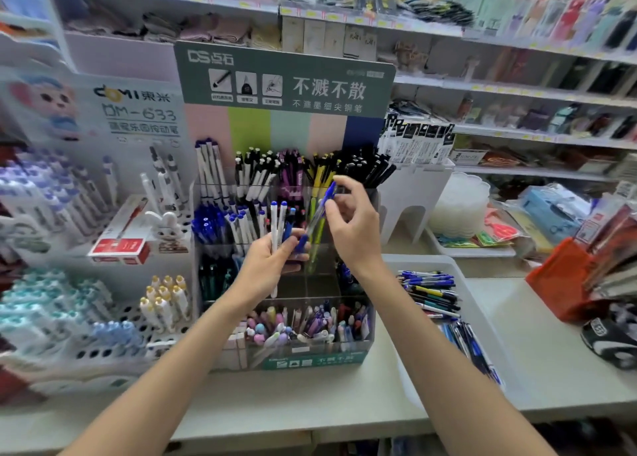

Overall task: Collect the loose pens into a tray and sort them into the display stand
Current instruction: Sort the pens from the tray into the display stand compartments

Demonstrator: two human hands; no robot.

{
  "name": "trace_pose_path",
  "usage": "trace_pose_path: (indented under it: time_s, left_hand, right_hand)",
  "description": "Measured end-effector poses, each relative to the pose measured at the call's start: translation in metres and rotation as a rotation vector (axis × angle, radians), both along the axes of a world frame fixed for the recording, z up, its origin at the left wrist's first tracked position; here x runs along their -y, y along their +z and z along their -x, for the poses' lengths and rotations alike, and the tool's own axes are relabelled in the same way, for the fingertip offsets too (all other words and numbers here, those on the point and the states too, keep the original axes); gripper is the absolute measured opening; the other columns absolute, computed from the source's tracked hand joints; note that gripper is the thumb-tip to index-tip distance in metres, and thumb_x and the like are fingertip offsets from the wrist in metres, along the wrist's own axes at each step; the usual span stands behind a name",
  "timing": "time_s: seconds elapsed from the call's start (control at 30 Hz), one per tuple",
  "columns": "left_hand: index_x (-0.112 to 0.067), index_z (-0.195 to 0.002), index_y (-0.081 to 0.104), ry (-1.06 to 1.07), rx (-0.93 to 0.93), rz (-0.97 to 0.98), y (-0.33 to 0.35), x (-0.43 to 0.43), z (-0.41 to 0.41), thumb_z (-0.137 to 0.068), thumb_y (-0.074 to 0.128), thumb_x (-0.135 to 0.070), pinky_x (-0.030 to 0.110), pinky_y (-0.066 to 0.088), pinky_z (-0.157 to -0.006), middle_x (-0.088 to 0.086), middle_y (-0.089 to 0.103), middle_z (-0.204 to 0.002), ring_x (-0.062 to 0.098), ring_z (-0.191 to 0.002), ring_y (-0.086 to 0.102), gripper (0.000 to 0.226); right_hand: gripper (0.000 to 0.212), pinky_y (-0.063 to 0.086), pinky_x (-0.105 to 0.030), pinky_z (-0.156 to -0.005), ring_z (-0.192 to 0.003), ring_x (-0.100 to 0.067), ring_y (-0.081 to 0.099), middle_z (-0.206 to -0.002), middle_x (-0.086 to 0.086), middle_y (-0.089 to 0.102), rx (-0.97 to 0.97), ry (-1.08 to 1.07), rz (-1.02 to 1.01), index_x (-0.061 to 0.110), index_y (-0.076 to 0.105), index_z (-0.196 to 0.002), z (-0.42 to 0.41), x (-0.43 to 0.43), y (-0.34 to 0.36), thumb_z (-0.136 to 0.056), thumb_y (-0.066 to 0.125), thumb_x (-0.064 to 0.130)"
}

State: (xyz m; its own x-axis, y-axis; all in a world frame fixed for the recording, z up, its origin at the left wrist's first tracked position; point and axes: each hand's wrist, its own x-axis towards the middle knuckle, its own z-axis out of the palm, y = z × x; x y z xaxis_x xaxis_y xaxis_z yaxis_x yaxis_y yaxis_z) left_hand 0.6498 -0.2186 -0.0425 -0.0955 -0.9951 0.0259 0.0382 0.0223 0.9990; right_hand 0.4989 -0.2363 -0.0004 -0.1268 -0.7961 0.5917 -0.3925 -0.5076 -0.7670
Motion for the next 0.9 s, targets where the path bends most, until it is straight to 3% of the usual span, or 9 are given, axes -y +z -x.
trace_pose_path:
  time_s: [0.13, 0.2, 0.3, 0.37, 0.43, 0.63, 0.73, 0.83, 0.9]
  left_hand:
    - [-0.015, -0.105, 0.064, 0.174, 0.100, 0.071, -0.004, -0.009, -0.050, -0.103, 0.048, -0.023, 0.021, 0.050, -0.060, 0.001, 0.063, -0.080, 0.010, -0.068, 0.059, 0.017]
    - [-0.017, -0.093, 0.061, 0.228, 0.131, 0.067, -0.003, -0.011, -0.072, -0.103, 0.047, -0.027, 0.023, 0.040, -0.053, 0.000, 0.054, -0.069, 0.010, -0.058, 0.048, 0.020]
    - [-0.008, -0.086, 0.057, 0.221, 0.138, 0.056, -0.001, -0.015, -0.099, -0.106, 0.042, -0.022, 0.027, 0.039, -0.048, -0.010, 0.053, -0.059, 0.012, -0.051, 0.050, 0.029]
    - [-0.001, -0.087, 0.055, 0.197, 0.140, 0.080, -0.001, -0.017, -0.112, -0.105, 0.039, -0.012, 0.036, 0.040, -0.048, -0.011, 0.055, -0.068, 0.017, -0.054, 0.055, 0.027]
    - [0.002, -0.089, 0.057, 0.190, 0.110, 0.063, -0.002, -0.019, -0.121, -0.103, 0.036, -0.005, 0.024, 0.039, -0.050, -0.006, 0.054, -0.077, 0.004, -0.052, 0.051, 0.026]
    - [0.000, -0.103, 0.059, 0.176, 0.145, 0.100, -0.002, -0.023, -0.133, -0.107, 0.039, -0.018, 0.016, 0.048, -0.059, -0.012, 0.062, -0.060, -0.001, -0.056, 0.053, 0.027]
    - [-0.008, -0.117, 0.053, 0.170, 0.061, 0.101, 0.000, -0.025, -0.136, -0.105, 0.044, -0.020, 0.020, 0.054, -0.062, 0.001, 0.074, -0.086, 0.006, -0.063, 0.061, 0.019]
    - [-0.012, -0.107, 0.057, 0.159, -0.017, 0.064, 0.002, -0.026, -0.135, -0.103, 0.048, -0.018, 0.025, 0.058, -0.063, 0.011, 0.074, -0.098, 0.012, -0.065, 0.066, 0.012]
    - [-0.010, -0.105, 0.060, 0.149, -0.028, 0.064, 0.003, -0.024, -0.130, -0.102, 0.050, -0.018, 0.028, 0.060, -0.066, 0.011, 0.075, -0.098, 0.014, -0.069, 0.069, 0.014]
  right_hand:
    - [0.032, 0.054, -0.022, -0.074, -0.080, -0.009, 0.066, -0.087, -0.003, 0.070, 0.055, -0.029, 0.071, 0.012, 0.056, -0.124, -0.038, 0.007, 0.006, -0.093, 0.059, 0.003]
    - [0.032, 0.054, -0.022, -0.079, -0.085, -0.008, 0.066, -0.092, -0.001, 0.069, 0.010, -0.022, 0.110, 0.011, 0.056, -0.124, -0.062, 0.006, 0.005, -0.093, 0.060, 0.004]
    - [0.032, 0.055, -0.022, -0.081, -0.085, -0.007, 0.065, -0.099, 0.001, 0.065, -0.056, -0.025, 0.174, 0.008, 0.057, -0.123, -0.092, 0.006, 0.002, -0.092, 0.062, 0.003]
    - [0.032, 0.054, -0.023, -0.084, -0.088, -0.010, 0.064, -0.101, -0.002, 0.064, -0.113, -0.030, 0.229, 0.006, 0.057, -0.123, -0.105, 0.009, 0.000, -0.091, 0.062, 0.001]
    - [0.033, 0.054, -0.023, -0.085, -0.090, -0.011, 0.063, -0.103, -0.006, 0.066, -0.193, -0.031, 0.262, 0.003, 0.057, -0.123, -0.115, 0.014, -0.003, -0.091, 0.062, 0.000]
    - [0.020, 0.051, -0.040, -0.084, -0.095, -0.024, 0.060, -0.092, -0.007, 0.070, -0.562, -0.039, 0.208, 0.007, 0.070, -0.105, -0.128, 0.027, -0.023, -0.085, 0.069, 0.007]
    - [0.017, 0.039, -0.042, -0.096, -0.109, -0.027, 0.054, -0.104, -0.003, 0.071, -0.704, -0.114, 0.177, 0.013, 0.077, -0.099, -0.125, 0.030, -0.035, -0.084, 0.071, 0.018]
    - [0.031, 0.036, -0.040, -0.101, -0.117, -0.026, 0.052, -0.118, -0.008, 0.066, -0.627, -0.105, 0.165, 0.012, 0.071, -0.116, -0.125, 0.025, -0.036, -0.085, 0.067, 0.018]
    - [0.033, 0.041, -0.036, -0.099, -0.110, -0.018, 0.056, -0.112, -0.003, 0.069, -0.473, -0.038, 0.147, 0.011, 0.069, -0.119, -0.127, 0.016, -0.026, -0.087, 0.064, 0.019]
